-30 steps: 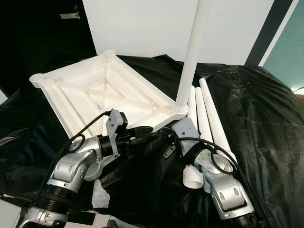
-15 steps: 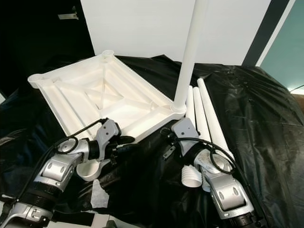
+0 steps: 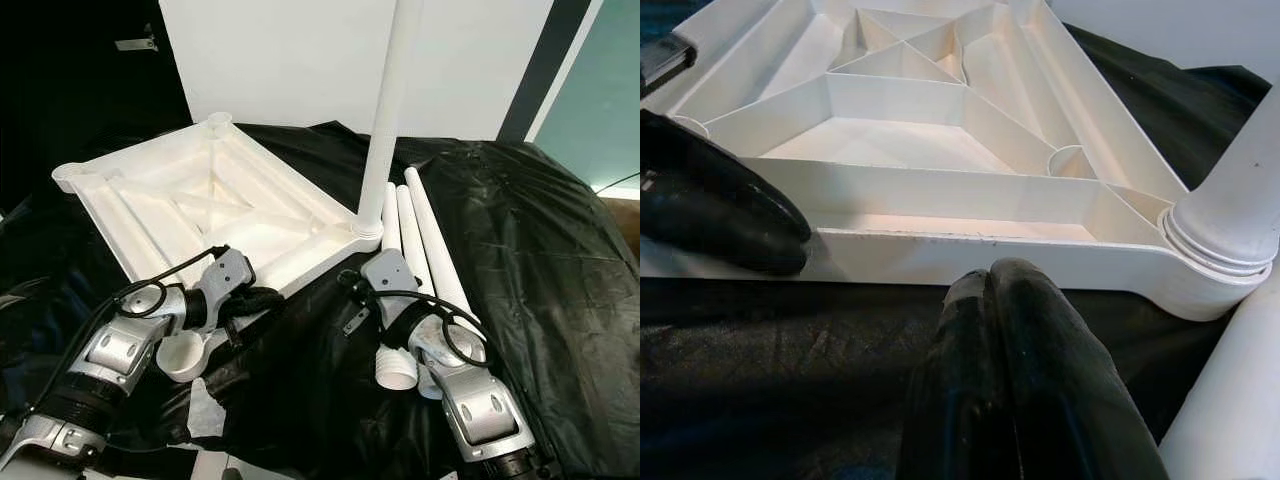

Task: Building children table

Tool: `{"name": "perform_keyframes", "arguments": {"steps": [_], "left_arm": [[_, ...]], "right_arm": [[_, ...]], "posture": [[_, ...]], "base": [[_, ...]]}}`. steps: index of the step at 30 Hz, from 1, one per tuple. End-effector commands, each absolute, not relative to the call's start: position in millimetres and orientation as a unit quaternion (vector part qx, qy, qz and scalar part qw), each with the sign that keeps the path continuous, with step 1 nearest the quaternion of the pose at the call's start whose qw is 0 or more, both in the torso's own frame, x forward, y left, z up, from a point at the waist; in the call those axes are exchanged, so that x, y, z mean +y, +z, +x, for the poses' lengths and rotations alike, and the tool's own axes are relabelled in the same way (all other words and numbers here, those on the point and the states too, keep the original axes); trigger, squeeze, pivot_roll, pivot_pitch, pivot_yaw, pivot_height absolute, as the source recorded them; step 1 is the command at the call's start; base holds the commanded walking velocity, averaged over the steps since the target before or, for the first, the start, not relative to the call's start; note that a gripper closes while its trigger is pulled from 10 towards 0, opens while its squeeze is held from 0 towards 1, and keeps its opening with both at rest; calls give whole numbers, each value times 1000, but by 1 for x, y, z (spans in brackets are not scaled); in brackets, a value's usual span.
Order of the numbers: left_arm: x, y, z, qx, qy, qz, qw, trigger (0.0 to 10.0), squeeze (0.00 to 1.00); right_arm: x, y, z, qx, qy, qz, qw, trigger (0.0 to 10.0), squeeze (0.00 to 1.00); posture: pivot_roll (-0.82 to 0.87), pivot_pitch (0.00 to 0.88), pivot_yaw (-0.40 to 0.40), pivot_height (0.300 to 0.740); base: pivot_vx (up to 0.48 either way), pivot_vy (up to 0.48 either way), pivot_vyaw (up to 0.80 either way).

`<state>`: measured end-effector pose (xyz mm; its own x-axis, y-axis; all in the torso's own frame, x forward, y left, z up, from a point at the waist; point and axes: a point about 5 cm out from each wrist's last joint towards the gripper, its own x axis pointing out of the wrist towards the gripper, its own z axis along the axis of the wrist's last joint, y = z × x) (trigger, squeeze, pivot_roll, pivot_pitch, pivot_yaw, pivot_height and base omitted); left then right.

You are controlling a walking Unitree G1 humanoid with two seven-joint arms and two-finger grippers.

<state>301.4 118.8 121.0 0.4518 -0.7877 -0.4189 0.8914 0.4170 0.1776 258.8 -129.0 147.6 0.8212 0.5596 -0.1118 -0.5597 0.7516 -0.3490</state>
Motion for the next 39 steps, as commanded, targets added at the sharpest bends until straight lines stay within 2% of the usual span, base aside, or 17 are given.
{"name": "perform_keyframes", "arguments": {"steps": [1, 12, 16, 17, 26, 36, 39], "left_arm": [[127, 100, 295, 192, -492, 172, 832, 10000, 1000], [129, 110, 296, 167, -492, 158, 839, 10000, 1000], [133, 112, 298, 160, -470, 174, 850, 10000, 1000], [134, 113, 299, 156, -467, 175, 853, 10000, 0], [139, 132, 304, 114, -452, 142, 873, 10000, 0], [149, 133, 305, 120, -434, 153, 880, 10000, 0], [153, 127, 301, 145, -438, 177, 870, 10000, 0]], "right_arm": [[-129, 148, 259, 1, 297, -185, 937, 10000, 0], [-130, 148, 259, 2, 298, -185, 937, 10000, 0], [-129, 148, 260, 1, 298, -184, 937, 10000, 0], [-129, 148, 260, 1, 298, -184, 937, 10000, 0], [-129, 149, 262, 0, 298, -185, 936, 10000, 0], [-129, 149, 262, 0, 300, -184, 936, 10000, 0], [-129, 148, 262, 1, 301, -185, 936, 10000, 0]], "posture": [[-4, 0, -28, 740], [3, 0, -30, 740], [3, 0, -30, 740], [6, 0, -31, 740], [7, 0, -32, 740], [11, 0, -35, 740], [12, 0, -37, 740]], "base": [[0, 0, 0], [0, 0, 0], [0, 0, 0], [0, 0, 0], [0, 0, 0], [0, 0, 0], [0, 0, 0]]}}
